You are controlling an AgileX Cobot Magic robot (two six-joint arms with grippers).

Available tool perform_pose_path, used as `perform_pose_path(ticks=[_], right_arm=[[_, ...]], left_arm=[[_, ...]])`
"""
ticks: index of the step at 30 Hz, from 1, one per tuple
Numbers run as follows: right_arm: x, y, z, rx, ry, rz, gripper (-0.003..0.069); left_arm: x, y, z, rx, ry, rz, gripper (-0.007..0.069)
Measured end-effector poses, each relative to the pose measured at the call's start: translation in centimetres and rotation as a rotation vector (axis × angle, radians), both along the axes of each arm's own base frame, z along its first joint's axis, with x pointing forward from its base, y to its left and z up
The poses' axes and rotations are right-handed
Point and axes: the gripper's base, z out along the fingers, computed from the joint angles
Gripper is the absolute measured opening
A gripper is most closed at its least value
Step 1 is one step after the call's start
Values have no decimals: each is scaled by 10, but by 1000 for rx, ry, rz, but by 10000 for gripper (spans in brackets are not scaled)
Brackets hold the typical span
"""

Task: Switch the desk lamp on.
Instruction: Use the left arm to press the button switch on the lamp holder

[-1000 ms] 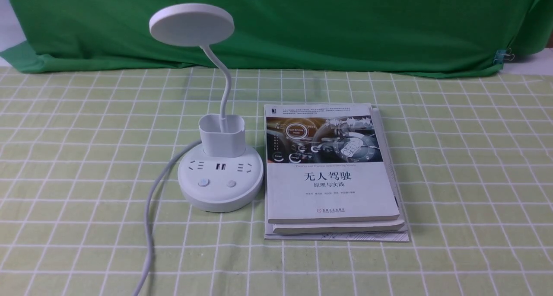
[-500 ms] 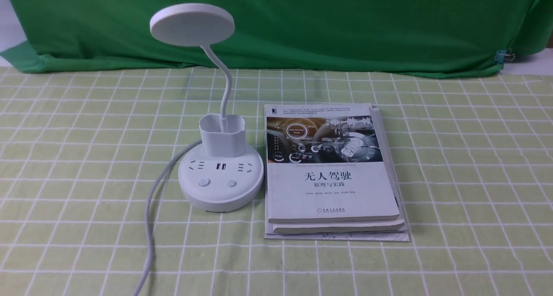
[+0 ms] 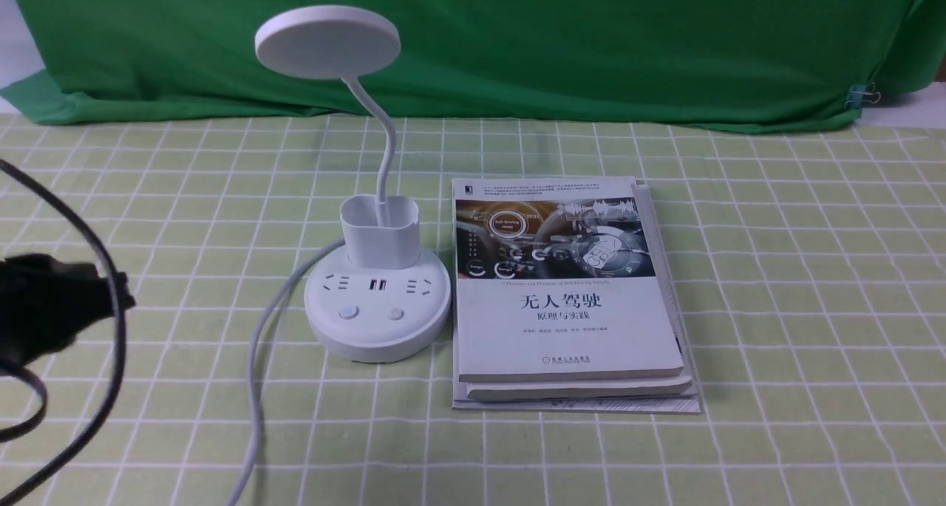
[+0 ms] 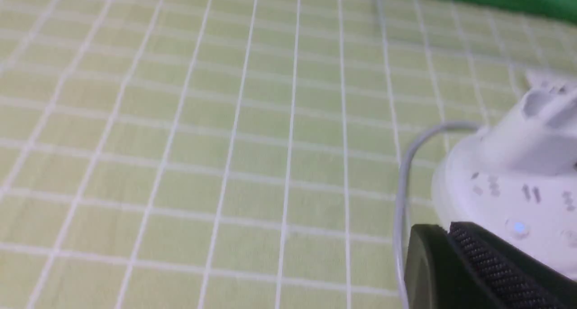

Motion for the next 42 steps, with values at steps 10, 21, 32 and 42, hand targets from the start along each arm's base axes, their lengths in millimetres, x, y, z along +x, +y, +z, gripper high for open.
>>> perform_pose_path(ticks=[10, 21, 32, 42], right_arm=[[0, 0, 0, 0, 0, 0, 242], [0, 0, 0, 0, 0, 0, 242], [0, 0, 0, 0, 0, 0, 242], [0, 0, 0, 0, 0, 0, 242]], left_arm=[[57, -51, -39, -32, 370, -289, 19], [118, -140, -43, 175, 431, -464, 19], [148, -155, -59, 174, 420, -467, 19], [152, -158, -77, 156, 457, -459, 19]])
